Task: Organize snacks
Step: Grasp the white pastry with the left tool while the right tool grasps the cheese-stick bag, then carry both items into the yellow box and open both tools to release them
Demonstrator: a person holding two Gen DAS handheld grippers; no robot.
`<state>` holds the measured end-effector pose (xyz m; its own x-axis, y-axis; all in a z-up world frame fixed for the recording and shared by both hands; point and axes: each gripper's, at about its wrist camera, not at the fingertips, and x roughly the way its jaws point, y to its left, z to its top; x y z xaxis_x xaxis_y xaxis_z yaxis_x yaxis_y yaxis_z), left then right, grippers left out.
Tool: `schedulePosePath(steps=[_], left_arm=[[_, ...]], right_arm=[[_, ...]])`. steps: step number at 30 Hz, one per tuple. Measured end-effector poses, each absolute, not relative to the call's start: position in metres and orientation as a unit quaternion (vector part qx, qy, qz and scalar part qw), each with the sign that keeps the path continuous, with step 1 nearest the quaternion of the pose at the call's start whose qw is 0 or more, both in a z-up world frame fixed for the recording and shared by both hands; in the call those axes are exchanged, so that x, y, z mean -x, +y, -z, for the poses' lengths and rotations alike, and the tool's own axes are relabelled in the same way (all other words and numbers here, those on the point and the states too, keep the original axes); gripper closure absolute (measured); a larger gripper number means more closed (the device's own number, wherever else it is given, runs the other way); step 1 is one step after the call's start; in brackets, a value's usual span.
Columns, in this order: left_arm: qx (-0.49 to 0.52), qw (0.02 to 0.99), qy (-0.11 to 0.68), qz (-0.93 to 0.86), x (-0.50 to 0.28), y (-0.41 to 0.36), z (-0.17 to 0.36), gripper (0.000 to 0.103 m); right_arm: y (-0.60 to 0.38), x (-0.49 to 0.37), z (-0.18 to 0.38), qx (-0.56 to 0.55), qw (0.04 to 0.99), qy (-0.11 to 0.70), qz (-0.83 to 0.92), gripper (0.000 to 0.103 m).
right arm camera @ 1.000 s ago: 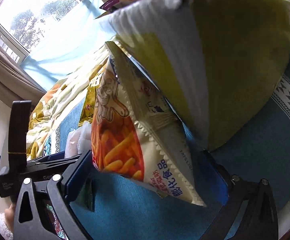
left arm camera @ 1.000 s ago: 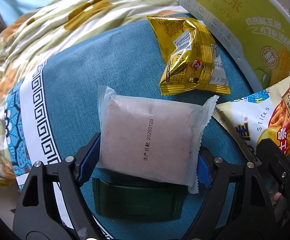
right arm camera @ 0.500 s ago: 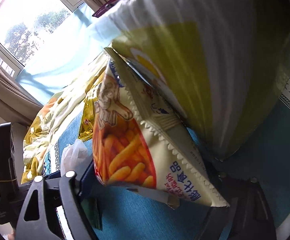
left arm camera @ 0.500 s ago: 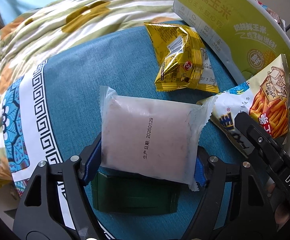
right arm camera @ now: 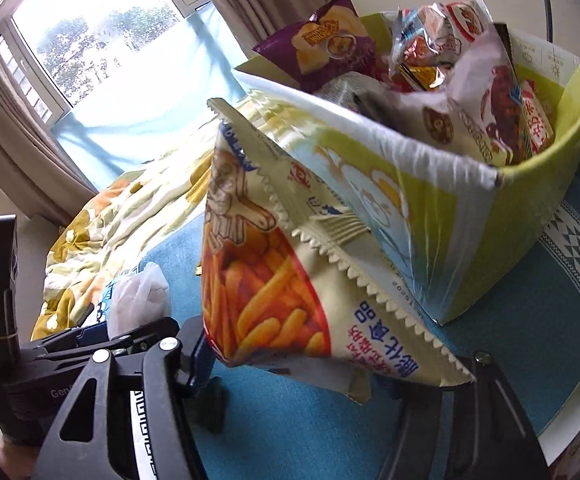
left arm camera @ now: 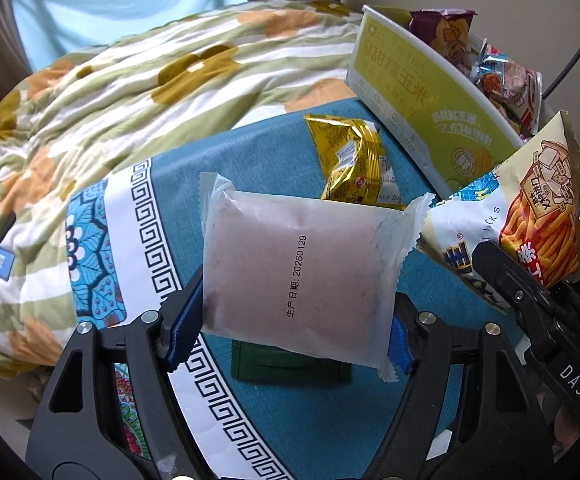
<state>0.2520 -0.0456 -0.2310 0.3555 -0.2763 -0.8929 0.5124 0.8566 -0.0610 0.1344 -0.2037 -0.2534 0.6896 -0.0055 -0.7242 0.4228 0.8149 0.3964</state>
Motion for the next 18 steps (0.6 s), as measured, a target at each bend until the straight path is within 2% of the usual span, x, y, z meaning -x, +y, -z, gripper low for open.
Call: schedulePosePath(steps=[8, 18], left_arm=[[-0.101, 0.841, 0.468, 0.252, -0.233, -0.038, 0.161, 0.031], [-0.055, 0.871, 0.422, 0.244, -0.208, -0.081, 0.095, 0.031]], right_arm=[[-0.193, -0.120, 0.184, -0.254, 0.897, 0.349, 0.095, 0.044], [-0.233, -0.108, 0.111, -0.241, 0.919, 0.306, 0.051, 0.044]])
